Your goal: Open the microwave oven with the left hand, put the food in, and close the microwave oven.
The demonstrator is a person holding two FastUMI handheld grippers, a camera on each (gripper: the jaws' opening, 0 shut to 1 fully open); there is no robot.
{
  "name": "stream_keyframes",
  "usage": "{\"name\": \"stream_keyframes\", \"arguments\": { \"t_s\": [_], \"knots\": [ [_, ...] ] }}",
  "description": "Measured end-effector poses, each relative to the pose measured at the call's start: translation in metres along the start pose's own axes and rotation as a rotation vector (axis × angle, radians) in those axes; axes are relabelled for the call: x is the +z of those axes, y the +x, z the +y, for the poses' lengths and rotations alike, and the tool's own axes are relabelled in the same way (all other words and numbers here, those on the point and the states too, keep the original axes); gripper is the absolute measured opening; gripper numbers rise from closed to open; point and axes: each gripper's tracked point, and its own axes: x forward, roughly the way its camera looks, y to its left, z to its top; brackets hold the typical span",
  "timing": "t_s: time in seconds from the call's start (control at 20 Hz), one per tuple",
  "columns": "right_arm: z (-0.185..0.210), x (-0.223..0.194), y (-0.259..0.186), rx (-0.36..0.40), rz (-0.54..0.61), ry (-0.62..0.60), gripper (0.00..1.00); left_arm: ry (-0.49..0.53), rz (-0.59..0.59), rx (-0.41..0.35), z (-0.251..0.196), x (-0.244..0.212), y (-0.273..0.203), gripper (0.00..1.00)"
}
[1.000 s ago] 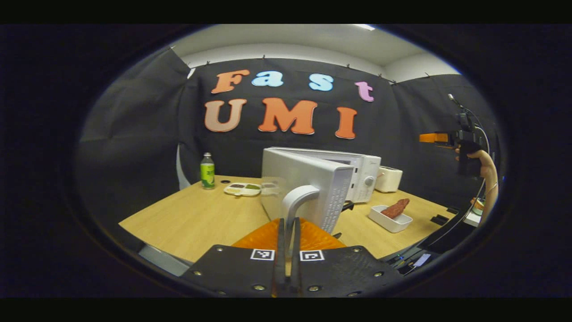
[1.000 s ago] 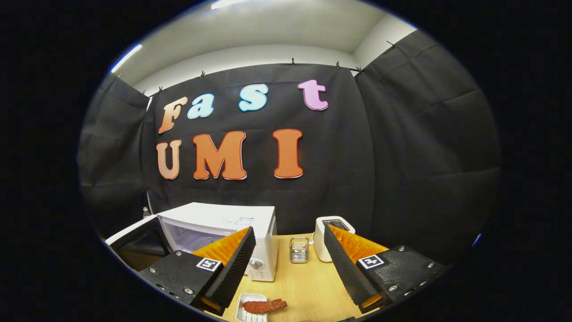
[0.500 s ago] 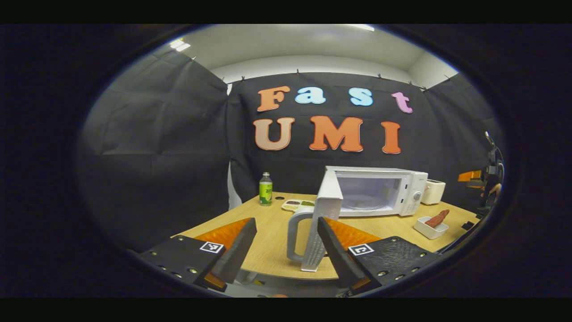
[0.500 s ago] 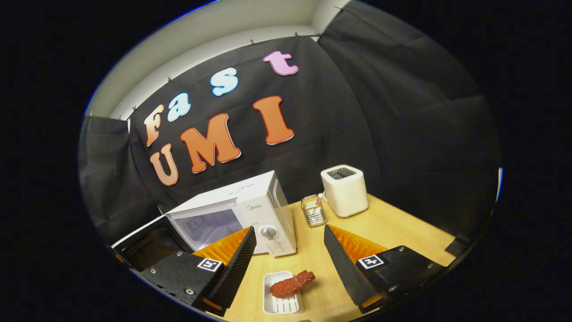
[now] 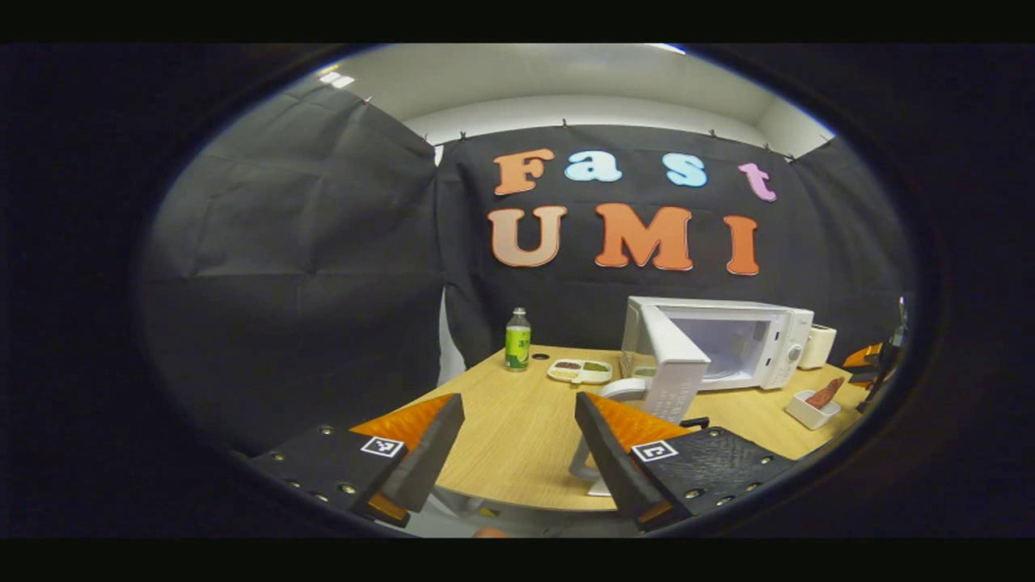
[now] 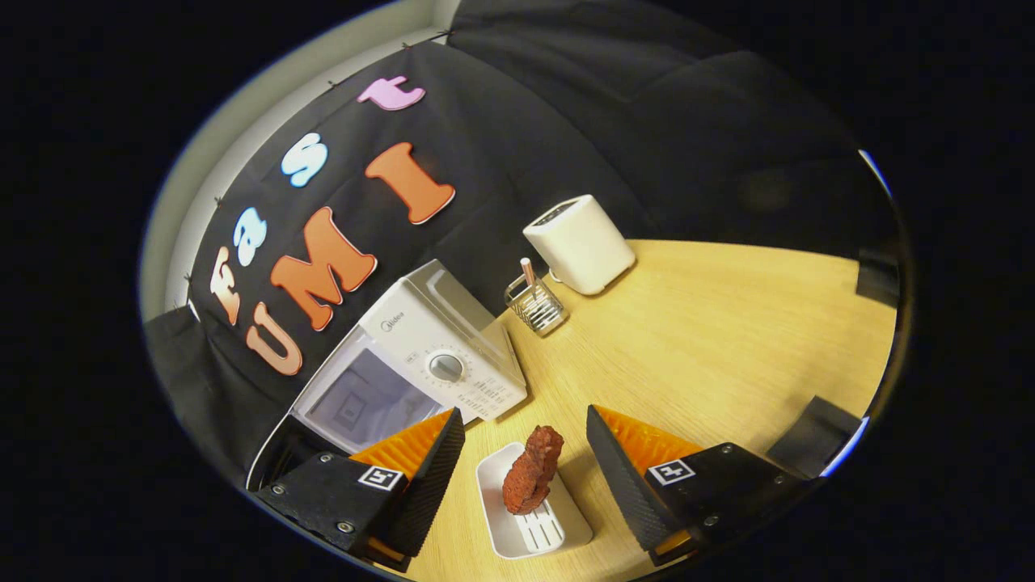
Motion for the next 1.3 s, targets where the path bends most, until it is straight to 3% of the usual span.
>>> {"name": "stream_keyframes", "arguments": {
  "t_s": [0.1,0.3,0.4,0.45,0.75,0.9,1.3],
  "knots": [
    [-0.004,-0.010,0.007,-0.007,0.022,0.051,0.91,-0.003,0.013,0.002,0.006,-0.005,0.008,0.86],
    [0.000,-0.014,0.021,-0.009,0.019,0.081,0.65,-0.026,0.034,0.008,0.016,-0.015,0.019,0.86],
    [-0.007,-0.011,0.025,-0.042,0.005,0.085,0.40,-0.045,0.043,0.014,0.021,-0.020,0.023,0.86],
    [-0.001,-0.008,0.026,-0.029,0.002,0.104,0.21,-0.050,0.047,0.020,0.025,-0.021,0.024,0.86],
    [0.020,0.013,0.009,-0.017,-0.061,0.074,0.08,-0.069,0.059,0.040,0.037,-0.029,0.033,0.86],
    [0.042,0.026,-0.001,0.016,-0.108,0.092,0.08,-0.081,0.063,0.032,0.037,-0.029,0.041,0.86],
    [0.147,0.028,0.007,0.189,-0.174,0.196,0.08,-0.081,0.065,0.010,0.036,-0.028,0.049,0.86]
  ]
}}
